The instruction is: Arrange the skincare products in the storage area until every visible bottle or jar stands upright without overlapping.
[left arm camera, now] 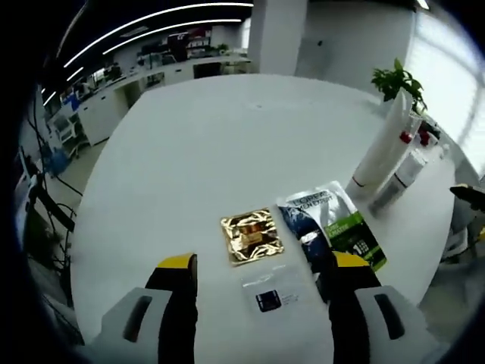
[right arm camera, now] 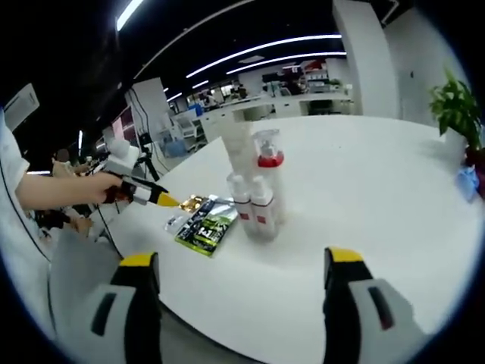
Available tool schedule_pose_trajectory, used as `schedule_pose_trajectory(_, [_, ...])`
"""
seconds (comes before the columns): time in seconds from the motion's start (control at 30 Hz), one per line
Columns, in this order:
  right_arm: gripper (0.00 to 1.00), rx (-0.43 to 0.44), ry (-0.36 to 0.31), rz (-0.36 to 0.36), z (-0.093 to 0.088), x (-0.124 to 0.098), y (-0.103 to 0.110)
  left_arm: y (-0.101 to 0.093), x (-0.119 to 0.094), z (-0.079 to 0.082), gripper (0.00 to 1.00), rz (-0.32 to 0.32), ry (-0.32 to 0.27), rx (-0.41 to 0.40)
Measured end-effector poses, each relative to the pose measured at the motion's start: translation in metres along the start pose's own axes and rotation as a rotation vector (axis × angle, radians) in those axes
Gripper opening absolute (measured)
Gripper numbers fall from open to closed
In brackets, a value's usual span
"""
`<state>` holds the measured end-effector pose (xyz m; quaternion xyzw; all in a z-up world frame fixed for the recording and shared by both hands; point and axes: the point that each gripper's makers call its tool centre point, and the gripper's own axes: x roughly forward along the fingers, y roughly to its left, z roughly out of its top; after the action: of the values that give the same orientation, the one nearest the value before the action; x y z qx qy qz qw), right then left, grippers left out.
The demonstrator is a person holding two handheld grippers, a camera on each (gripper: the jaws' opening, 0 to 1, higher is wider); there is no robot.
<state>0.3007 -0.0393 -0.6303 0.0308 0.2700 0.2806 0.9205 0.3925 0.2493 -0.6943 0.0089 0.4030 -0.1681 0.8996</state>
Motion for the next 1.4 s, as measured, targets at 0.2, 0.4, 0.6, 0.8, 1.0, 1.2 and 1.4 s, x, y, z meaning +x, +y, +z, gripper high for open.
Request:
schedule_pose_trajectory(0.2, [0.90, -0.012, -0.007, 0.001, 0.003, -0.005, -0.001, -0.007, -0.024, -0.009, 0.75, -0.049, -0.016, 0.039])
schedule_pose_trajectory(0.4, [0.90, -0.022, -0.010, 0.006, 0.004, -0.009, 0.000, -0.011, -0.045, -0.017, 0.77, -0.079, -0.042, 0.050])
schedule_pose_trajectory(0.6, [0.90, -0.030, -0.011, 0.009, 0.005, -0.014, 0.000, -0.017, -0.060, -0.021, 0.83, -0.106, -0.080, 0.071])
schedule_pose_trajectory(0.8, [0.90, -0.028, -0.016, 0.009, 0.006, -0.018, 0.000, -0.021, -0.076, -0.021, 0.88, -0.129, -0.118, 0.094])
schedule_pose_trajectory(1.0, [0.90, -0.035, -0.023, 0.011, 0.009, -0.021, 0.001, -0.026, -0.089, -0.017, 0.91, -0.181, -0.169, 0.101])
schedule_pose_trajectory(1.2, [0.90, -0.038, -0.028, 0.017, 0.012, -0.021, 0.003, -0.029, -0.096, -0.020, 0.97, -0.208, -0.178, 0.118])
schedule_pose_trajectory(1.4, [0.90, -0.035, -0.033, 0.025, 0.013, -0.019, 0.007, -0.026, -0.100, -0.025, 0.97, -0.214, -0.181, 0.097])
